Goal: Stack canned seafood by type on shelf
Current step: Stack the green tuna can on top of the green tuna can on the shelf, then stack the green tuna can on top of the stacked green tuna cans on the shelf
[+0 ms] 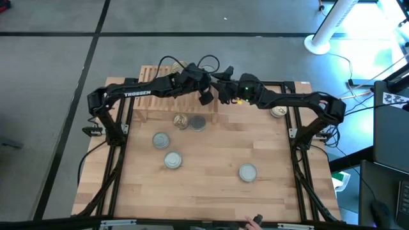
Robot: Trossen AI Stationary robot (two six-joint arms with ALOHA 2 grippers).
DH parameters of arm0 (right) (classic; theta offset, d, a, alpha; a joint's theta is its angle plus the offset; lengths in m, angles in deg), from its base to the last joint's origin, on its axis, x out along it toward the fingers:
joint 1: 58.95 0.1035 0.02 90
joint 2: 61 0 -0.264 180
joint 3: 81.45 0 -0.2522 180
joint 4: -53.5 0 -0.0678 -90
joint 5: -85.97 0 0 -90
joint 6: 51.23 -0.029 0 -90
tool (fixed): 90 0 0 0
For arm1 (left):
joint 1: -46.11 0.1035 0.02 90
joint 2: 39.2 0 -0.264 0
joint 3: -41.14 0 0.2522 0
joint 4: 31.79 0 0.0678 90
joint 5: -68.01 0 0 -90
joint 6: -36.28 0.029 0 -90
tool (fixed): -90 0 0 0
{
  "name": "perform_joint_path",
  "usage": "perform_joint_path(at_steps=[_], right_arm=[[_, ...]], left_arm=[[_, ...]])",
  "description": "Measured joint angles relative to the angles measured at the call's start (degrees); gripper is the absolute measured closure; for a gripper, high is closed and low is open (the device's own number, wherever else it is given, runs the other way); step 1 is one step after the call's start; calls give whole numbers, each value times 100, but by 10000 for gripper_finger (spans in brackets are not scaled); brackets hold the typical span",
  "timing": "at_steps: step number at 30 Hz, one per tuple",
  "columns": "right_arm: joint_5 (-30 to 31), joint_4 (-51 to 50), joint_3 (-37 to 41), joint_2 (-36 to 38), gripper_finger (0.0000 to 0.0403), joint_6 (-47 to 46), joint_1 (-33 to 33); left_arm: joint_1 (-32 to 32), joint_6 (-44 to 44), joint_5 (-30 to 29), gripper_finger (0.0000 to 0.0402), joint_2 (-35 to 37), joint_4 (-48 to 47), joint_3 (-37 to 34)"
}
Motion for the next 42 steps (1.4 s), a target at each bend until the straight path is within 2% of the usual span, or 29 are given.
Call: perform_joint_path(at_steps=[4, 11, 14, 23, 27, 32, 39, 42], right_arm=[[236, -162, 0, 281, 159, -345, 0], [749, -1378, 0, 976, 159, -1415, 13], [1142, -1959, 0, 1304, 159, -1837, 120], [1172, -1992, 4, 2099, 159, -2182, 783], [1160, -2099, 2, 2275, 159, -2709, 1126], [1063, -2661, 2, 2294, 159, -3273, 1660], [1049, -3647, 2, 2172, 159, -3725, 2446], [843, -3895, 2, 2029, 159, -4082, 2692]], left_arm=[[-119, 40, -6, 396, 199, -13, 0], [-523, 148, 6, 396, 768, -283, 2], [-755, 123, 10, 396, 1016, -721, 4], [-1672, -215, 21, 396, 1439, -2316, 7], [-2157, -695, 40, 396, 1437, -3002, 7], [-2726, -1558, 428, 396, 1435, -3697, 7], [-3418, -2844, 491, 396, 1432, -4118, 7], [-3715, -3274, 491, 396, 1432, -4220, 7]])
